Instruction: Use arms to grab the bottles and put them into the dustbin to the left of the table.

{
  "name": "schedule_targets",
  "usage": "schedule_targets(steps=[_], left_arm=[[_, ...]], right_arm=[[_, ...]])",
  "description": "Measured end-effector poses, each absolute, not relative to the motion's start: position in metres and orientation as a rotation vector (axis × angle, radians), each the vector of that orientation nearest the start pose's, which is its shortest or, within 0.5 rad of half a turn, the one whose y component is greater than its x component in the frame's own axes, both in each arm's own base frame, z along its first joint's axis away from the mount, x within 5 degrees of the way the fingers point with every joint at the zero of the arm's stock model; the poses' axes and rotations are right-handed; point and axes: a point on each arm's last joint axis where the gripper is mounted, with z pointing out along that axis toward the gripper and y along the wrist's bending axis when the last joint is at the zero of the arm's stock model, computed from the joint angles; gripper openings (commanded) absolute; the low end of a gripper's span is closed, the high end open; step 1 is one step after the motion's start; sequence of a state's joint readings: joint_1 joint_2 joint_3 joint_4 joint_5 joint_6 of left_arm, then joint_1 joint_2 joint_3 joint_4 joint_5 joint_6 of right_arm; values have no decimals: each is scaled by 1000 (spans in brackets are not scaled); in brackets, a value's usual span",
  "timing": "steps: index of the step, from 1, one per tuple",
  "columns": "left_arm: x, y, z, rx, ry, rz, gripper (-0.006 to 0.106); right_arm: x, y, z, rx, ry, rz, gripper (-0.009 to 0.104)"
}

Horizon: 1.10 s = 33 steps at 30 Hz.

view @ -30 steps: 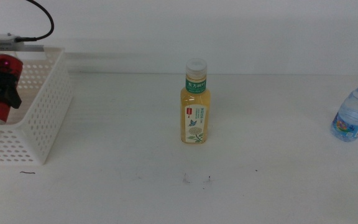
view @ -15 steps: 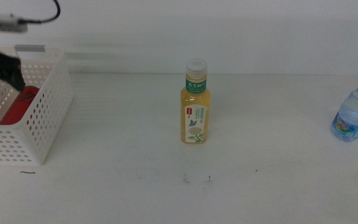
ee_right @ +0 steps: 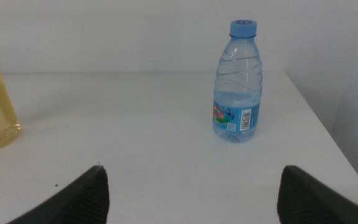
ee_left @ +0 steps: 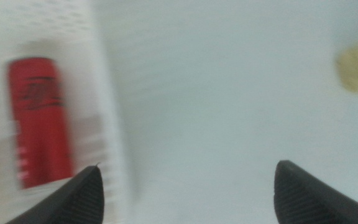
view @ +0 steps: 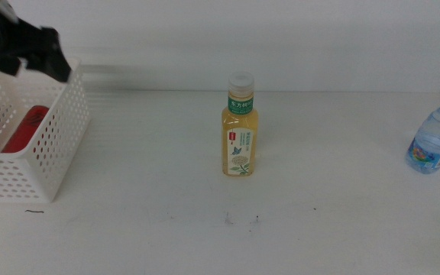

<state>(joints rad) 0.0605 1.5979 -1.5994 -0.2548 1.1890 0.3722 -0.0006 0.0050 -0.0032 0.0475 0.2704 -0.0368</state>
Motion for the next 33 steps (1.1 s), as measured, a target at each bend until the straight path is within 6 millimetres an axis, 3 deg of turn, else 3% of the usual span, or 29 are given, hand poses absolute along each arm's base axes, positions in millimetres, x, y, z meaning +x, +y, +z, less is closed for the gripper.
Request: schedule_targets(steps=[8,14,23,33], left_arm=[[278,-58,344,466,2437,-282,94],[247,-84,317,525,2349,-321,94],[224,-117,282,611,2256,-381,94],[207,-141,254,597,1975,-364,94]], right_arm=[[55,1,190,-1,1755,17,85],[55,1,190,-1,1755,17,85],[55,1,190,-1,1755,17,85],[55,1,190,-1,1755,17,85]])
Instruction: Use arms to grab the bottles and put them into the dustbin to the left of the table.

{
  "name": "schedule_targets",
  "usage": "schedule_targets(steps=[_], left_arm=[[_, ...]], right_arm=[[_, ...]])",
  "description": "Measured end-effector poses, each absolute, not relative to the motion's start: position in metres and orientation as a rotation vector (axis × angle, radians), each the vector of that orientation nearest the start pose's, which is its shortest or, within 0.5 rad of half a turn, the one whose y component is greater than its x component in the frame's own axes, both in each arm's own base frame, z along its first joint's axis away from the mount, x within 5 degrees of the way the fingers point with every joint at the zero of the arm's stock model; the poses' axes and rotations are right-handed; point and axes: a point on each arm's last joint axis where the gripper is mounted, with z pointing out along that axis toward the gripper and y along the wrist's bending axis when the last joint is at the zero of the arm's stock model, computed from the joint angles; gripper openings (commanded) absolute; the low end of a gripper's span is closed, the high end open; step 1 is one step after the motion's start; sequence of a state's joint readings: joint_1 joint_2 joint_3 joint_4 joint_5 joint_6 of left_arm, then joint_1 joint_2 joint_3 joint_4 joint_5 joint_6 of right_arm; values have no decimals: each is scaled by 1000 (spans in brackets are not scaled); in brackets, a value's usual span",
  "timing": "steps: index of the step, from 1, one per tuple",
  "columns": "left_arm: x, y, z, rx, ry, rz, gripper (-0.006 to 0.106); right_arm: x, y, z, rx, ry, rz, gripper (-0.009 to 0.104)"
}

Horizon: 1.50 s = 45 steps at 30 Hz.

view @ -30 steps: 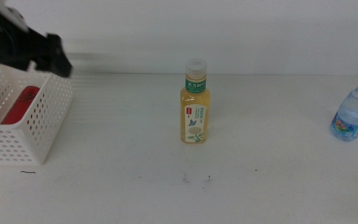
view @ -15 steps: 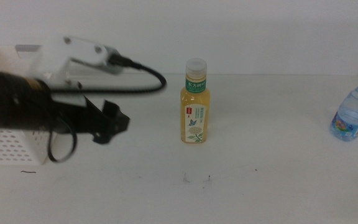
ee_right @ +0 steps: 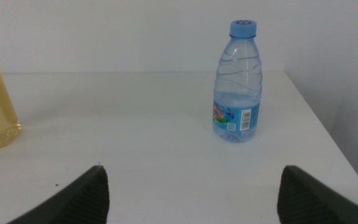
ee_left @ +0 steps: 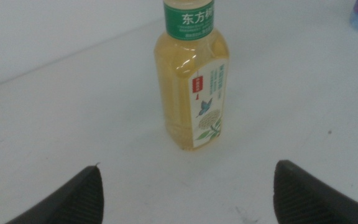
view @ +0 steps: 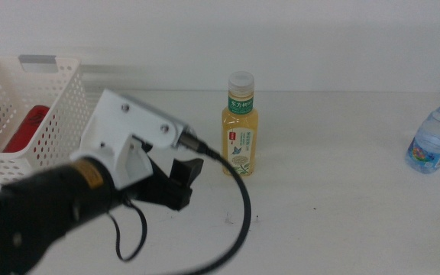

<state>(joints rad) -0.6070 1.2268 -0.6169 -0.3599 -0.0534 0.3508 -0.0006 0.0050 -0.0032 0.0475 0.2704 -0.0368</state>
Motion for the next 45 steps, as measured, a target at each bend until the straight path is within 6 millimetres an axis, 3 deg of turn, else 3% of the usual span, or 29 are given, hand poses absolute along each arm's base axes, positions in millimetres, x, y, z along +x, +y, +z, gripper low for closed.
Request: schedule_targets(steps=[8,13,45], left_arm=[[178,-133,212,525,1882,-407,94],[167,-125,200,506,1826,-432,94],[166,-129,206,504,1709,-494,94]], right_arm=[[55,1,190,-1,1755,17,85],[55,1,190,-1,1755,17,85],[55,1,190,-1,1755,17,85]])
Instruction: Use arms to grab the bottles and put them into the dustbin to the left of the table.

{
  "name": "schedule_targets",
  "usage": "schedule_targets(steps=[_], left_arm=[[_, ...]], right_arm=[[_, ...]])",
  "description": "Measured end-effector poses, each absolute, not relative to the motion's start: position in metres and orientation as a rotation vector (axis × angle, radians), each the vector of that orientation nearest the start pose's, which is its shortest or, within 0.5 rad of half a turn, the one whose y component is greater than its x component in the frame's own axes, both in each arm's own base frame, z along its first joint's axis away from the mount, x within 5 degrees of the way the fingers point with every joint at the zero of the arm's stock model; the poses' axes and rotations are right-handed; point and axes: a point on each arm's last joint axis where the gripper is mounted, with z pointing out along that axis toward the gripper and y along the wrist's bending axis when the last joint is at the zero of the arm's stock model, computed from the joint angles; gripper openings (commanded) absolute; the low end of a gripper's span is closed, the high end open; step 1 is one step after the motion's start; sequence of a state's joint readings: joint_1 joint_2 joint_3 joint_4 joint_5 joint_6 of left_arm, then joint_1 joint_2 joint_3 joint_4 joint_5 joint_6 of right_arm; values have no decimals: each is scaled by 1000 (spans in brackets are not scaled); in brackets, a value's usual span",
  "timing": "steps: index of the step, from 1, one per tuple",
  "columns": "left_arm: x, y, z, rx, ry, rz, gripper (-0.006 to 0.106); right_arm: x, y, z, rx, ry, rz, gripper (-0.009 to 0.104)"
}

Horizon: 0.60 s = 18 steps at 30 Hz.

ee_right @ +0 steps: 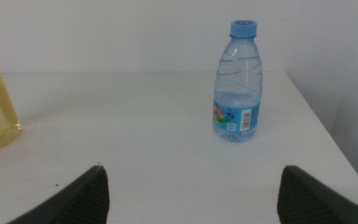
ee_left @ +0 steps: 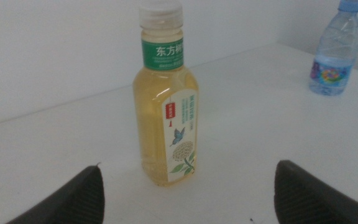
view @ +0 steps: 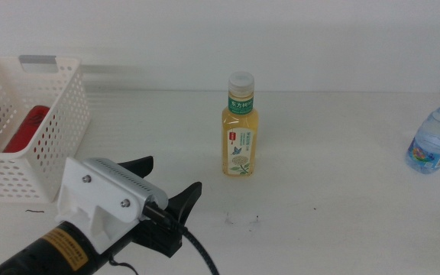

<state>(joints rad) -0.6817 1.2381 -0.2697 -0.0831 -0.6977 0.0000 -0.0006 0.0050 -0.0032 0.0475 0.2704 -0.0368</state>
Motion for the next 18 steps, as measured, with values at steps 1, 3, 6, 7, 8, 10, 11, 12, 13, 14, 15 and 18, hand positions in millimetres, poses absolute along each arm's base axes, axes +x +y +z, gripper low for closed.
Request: schedule_targets(steps=[1,3,6,7,8,10,11,12,13,14,15,18], left_arm=[[168,-129,204,497,1712,-493,94],[171,-131,199,484,1720,-487,94],[177,-135,188,462,1724,-491,94],[180,-136,184,454,1728,-494,94],[183,-139,181,453,1730,-495,94],[191,-145,177,446,1735,-498,94],[195,-149,176,445,1737,-501,94],[198,-151,175,443,1738,-502,94],[203,-155,174,440,1737,-504,94],[208,-159,172,441,1737,-504,94],[211,-162,171,440,1736,-504,94],[224,-172,168,435,1738,-508,94]], right_arm=[[55,1,190,-1,1755,17,85],[55,1,190,-1,1755,17,85],[55,1,190,-1,1755,17,85],[55,1,190,-1,1755,17,85],[55,1,190,-1,1755,17,85],[55,1,190,-1,1755,17,85],[55,1,190,-1,1755,17,85],[55,1,190,-1,1755,17,85],[55,1,190,-1,1755,17,85],[55,1,190,-1,1755,17,85],[55,1,190,-1,1755,17,85],[55,1,190,-1,1755,17,85]])
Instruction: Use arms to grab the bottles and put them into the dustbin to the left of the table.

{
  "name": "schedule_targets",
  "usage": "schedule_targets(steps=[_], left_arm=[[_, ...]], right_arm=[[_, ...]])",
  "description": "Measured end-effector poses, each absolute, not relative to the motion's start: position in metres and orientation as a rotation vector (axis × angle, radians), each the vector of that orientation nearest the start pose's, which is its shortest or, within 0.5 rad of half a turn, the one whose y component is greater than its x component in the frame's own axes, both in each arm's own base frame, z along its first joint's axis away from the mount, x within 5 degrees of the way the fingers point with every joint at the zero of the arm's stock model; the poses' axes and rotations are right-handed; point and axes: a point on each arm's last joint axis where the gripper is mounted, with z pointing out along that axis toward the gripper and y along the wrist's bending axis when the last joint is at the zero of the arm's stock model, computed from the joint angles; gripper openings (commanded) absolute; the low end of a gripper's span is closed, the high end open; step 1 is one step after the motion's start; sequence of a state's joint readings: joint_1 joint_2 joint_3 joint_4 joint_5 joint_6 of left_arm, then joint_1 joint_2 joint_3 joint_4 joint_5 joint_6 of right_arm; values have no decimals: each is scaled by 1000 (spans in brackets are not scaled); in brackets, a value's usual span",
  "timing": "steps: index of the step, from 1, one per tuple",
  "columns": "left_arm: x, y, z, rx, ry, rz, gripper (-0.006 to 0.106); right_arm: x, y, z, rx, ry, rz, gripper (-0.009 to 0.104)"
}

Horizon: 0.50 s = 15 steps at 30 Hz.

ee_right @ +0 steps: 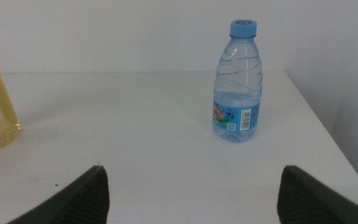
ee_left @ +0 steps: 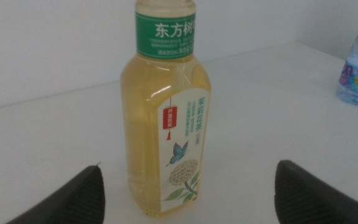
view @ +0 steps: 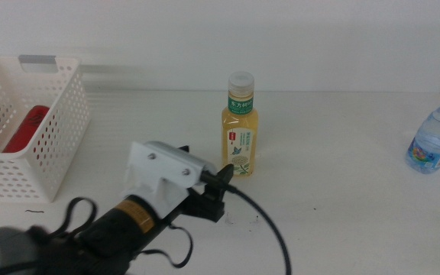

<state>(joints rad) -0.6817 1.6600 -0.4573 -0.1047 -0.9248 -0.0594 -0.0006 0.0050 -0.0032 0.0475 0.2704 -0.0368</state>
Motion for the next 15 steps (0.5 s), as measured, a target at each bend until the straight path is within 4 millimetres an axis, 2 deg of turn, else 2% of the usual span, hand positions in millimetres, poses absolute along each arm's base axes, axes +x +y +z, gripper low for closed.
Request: schedule_targets(steps=[15], left_arm=[[269,-208,144,403,1750,-517,94]], right_arm=[[55,1,190,-1,1755,17,85]])
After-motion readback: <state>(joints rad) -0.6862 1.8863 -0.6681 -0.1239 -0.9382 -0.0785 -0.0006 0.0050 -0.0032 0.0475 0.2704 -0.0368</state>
